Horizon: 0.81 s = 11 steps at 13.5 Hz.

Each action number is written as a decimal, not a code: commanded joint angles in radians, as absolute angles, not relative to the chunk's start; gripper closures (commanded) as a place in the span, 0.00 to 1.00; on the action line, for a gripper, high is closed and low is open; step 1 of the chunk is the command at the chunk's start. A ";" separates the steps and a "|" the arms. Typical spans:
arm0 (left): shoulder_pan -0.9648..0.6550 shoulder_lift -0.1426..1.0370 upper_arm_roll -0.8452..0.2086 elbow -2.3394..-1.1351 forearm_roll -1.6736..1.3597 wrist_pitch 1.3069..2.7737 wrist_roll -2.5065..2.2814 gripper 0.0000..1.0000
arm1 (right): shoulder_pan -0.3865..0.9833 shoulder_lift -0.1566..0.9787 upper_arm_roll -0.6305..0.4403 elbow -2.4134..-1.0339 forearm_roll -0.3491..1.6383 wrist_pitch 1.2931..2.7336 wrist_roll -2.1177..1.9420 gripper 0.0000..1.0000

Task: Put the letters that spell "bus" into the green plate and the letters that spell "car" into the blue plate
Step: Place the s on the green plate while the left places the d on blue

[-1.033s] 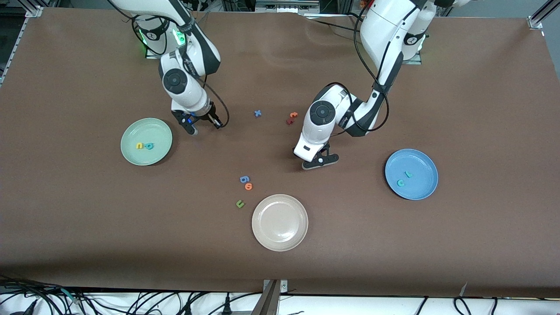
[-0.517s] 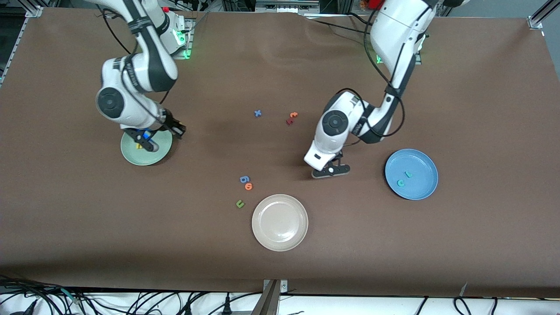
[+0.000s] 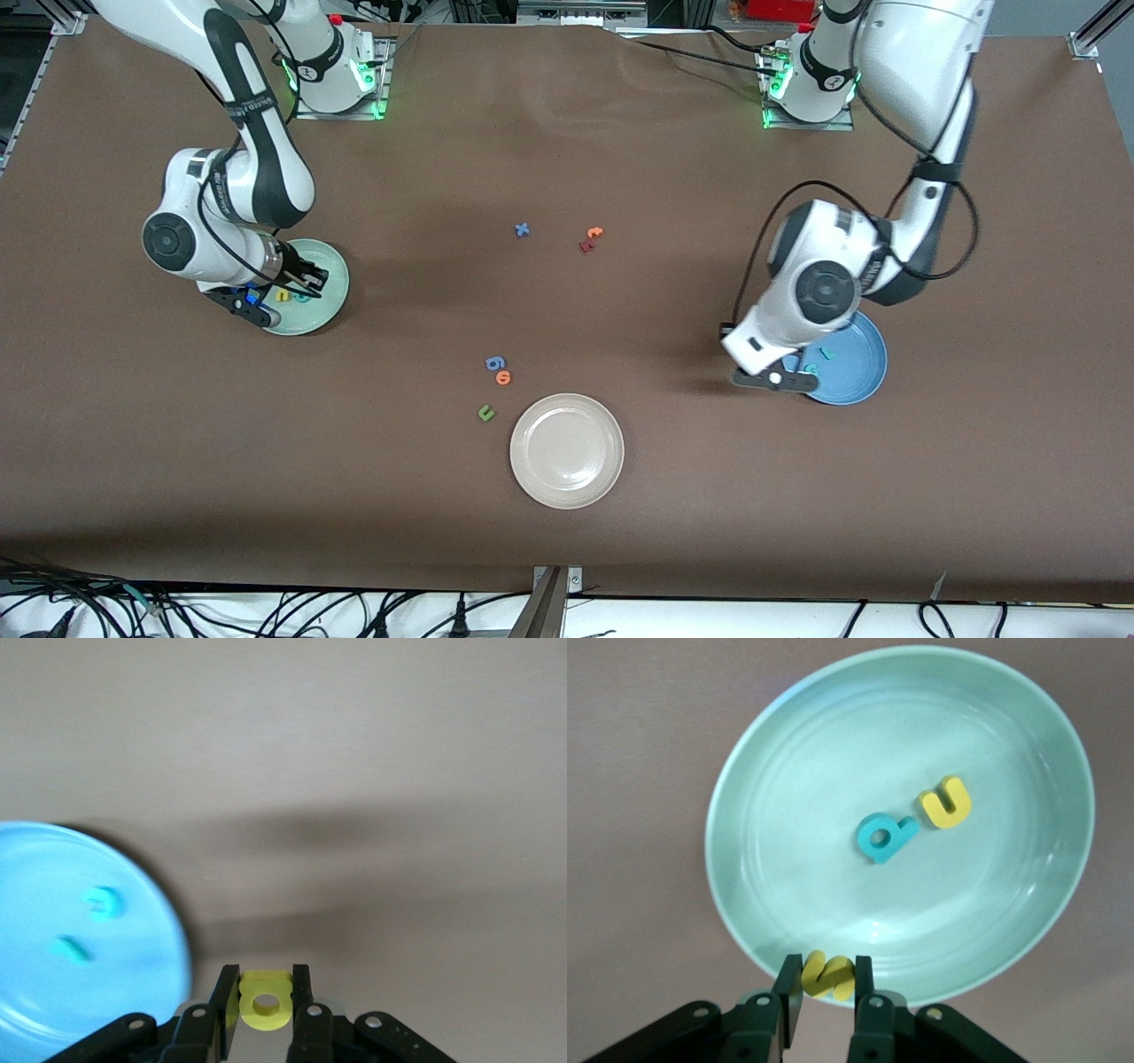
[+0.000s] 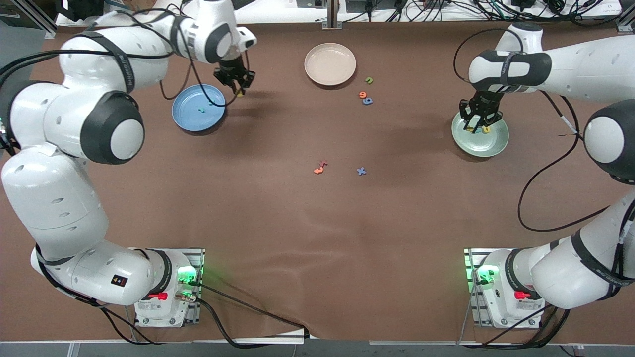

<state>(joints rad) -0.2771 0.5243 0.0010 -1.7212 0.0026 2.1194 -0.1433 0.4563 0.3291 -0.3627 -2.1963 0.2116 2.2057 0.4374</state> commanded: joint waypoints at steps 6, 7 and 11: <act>-0.114 0.515 -0.014 -1.736 0.044 2.111 0.147 0.86 | 0.434 0.310 -0.365 -2.186 0.213 2.209 0.379 0.01; -0.104 0.526 -0.014 -1.729 0.055 2.129 0.156 0.85 | 0.434 0.295 -0.374 -2.184 0.212 2.209 0.376 0.01; -0.101 0.560 -0.014 -1.717 0.063 2.163 0.158 0.81 | 0.434 0.218 -0.396 -2.119 0.212 2.096 0.374 0.01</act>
